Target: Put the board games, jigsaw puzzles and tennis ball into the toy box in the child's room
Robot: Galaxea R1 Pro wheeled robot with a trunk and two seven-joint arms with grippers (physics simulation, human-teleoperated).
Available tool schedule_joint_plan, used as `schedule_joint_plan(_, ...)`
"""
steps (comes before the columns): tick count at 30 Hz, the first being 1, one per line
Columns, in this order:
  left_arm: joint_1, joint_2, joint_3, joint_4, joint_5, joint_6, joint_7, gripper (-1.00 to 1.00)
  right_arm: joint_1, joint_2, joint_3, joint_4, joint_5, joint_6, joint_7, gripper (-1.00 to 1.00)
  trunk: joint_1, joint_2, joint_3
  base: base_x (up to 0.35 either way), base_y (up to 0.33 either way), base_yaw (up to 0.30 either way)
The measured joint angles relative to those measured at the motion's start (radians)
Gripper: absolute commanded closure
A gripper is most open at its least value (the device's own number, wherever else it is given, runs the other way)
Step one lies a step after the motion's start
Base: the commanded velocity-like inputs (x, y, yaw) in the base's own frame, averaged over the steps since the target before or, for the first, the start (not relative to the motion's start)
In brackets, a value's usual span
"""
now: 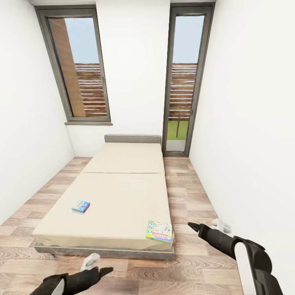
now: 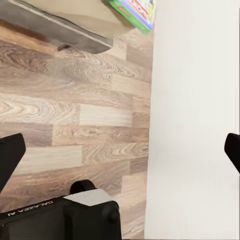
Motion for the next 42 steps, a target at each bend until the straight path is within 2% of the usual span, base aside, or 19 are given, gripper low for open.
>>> schedule_joint_plan(3,-0.004,0.012,0.043,-0.036,0.012,0.02,-0.104,-1.0,0.0,0.0,-0.013,0.001,0.0,0.001,0.001,-1.0,0.0,0.0,0.0,0.0,0.0,0.0)
schedule_joint_plan(4,-0.005,0.018,0.081,-0.049,0.019,0.027,-0.143,-1.0,0.0,-0.001,-0.019,0.001,-0.001,0.001,0.002,-1.0,0.0,0.0,0.0,0.0,0.0,0.0)
schedule_joint_plan(5,-0.005,0.021,0.101,-0.054,0.021,0.03,-0.157,-1.0,0.0,-0.001,-0.021,0.002,-0.001,0.001,0.002,-1.0,0.0,0.0,0.0,0.0,0.0,0.0)
schedule_joint_plan(9,-0.005,0.026,0.174,-0.066,0.025,0.027,-0.188,-1.0,0.0,-0.001,-0.027,0.003,-0.002,0.001,0.003,-1.0,0.0,0.0,0.0,0.0,0.0,0.0)
schedule_joint_plan(10,-0.004,0.028,0.202,-0.069,0.027,0.018,-0.194,-1.0,0.0,-0.001,-0.029,0.003,-0.002,0.001,0.004,-1.0,0.0,0.0,0.0,0.0,0.0,0.0)
schedule_joint_plan(15,-0.003,0.033,0.26,-0.076,0.033,0.009,-0.215,-1.0,0.0,-0.001,-0.031,0.003,-0.002,0.002,0.004,-1.0,0.0,0.0,0.0,0.0,0.0,0.0)
schedule_joint_plan(23,-0.009,0.03,0.294,-0.081,0.036,0.096,-0.212,-1.0,0.0,-0.003,-0.035,0.003,-0.001,0.001,0.004,-1.0,0.0,0.0,0.0,0.0,0.0,0.0)
schedule_joint_plan(33,-0.012,0.03,0.301,-0.084,0.044,0.126,-0.212,-1.0,0.0,-0.028,-0.061,0.008,-0.002,0.0,0.004,-1.0,0.0,0.0,0.0,0.0,0.0,0.0)
schedule_joint_plan(36,-0.012,0.027,0.302,-0.083,0.058,0.126,-0.213,-1.0,0.0,-0.03,-0.065,0.009,-0.003,0.0,0.004,-1.0,0.0,0.0,0.0,0.0,0.0,0.0)
schedule_joint_plan(42,-0.012,0.021,0.303,-0.083,0.114,0.119,-0.209,-1.0,0.0,-0.033,-0.069,0.009,-0.003,0.0,0.004,-1.0,0.023,-0.042,-0.019,0.0,0.0,0.0)
